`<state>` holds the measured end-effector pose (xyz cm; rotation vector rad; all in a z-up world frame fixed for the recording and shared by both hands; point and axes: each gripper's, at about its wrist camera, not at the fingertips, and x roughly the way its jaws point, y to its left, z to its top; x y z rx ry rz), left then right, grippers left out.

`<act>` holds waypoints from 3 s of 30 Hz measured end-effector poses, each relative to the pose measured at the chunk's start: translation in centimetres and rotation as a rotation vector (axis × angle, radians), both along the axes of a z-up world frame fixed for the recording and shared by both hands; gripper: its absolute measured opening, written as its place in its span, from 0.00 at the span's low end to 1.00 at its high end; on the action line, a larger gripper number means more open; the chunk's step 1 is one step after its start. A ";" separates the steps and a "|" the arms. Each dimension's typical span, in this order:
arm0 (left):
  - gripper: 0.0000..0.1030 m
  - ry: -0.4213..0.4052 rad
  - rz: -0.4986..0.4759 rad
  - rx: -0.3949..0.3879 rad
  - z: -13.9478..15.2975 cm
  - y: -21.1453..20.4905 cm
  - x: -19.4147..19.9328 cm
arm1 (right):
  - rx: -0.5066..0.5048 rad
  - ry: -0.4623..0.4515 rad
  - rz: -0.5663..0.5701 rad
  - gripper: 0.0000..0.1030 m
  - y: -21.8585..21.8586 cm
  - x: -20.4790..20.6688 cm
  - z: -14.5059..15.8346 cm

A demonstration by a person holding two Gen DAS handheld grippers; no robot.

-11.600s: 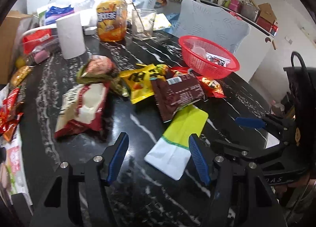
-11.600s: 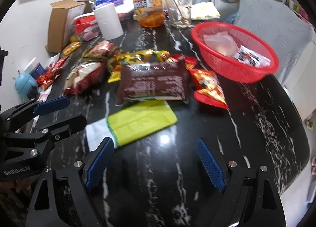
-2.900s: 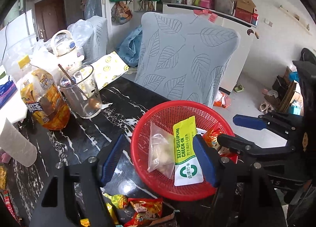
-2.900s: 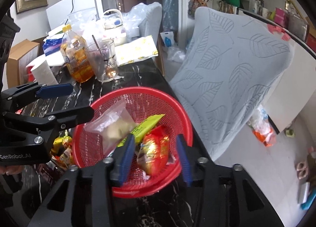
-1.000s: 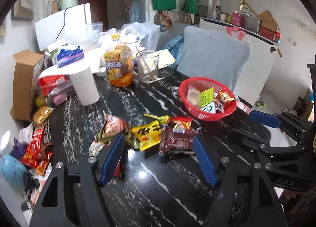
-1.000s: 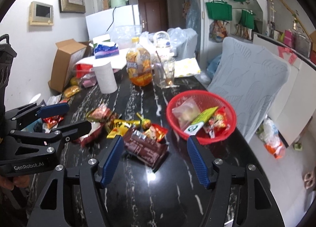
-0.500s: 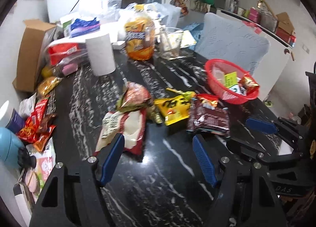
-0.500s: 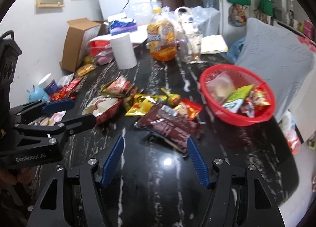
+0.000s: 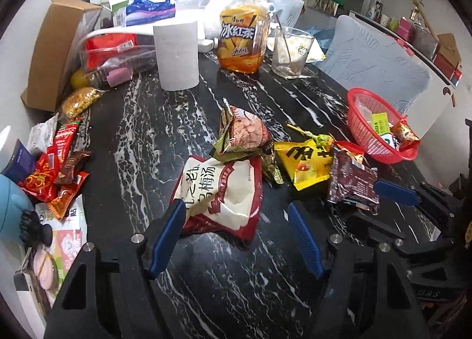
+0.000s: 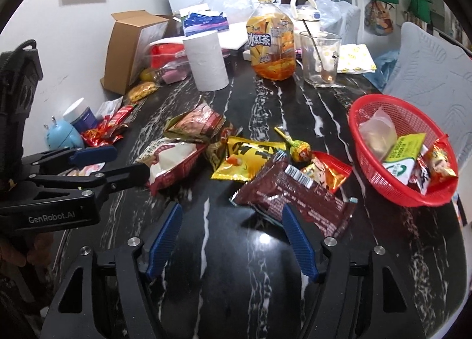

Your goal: Organize snacks

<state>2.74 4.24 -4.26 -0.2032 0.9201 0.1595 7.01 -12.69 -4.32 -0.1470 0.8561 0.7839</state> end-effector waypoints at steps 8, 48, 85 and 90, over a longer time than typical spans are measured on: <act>0.69 0.043 0.004 0.009 -1.4 0.5 2.5 | -0.044 -0.023 -0.032 0.80 -0.2 2.0 -0.3; 0.66 0.126 -0.161 -0.026 -4.0 -5.4 0.1 | -0.196 0.026 0.040 0.56 -4.0 0.2 -3.3; 0.99 0.147 -0.165 0.055 -6.0 -8.9 -0.8 | -0.281 0.106 0.087 0.76 -5.9 -1.7 -4.7; 0.99 0.171 -0.153 0.051 -6.1 -8.7 -0.6 | -0.270 0.111 0.060 0.75 -6.3 -1.4 -4.6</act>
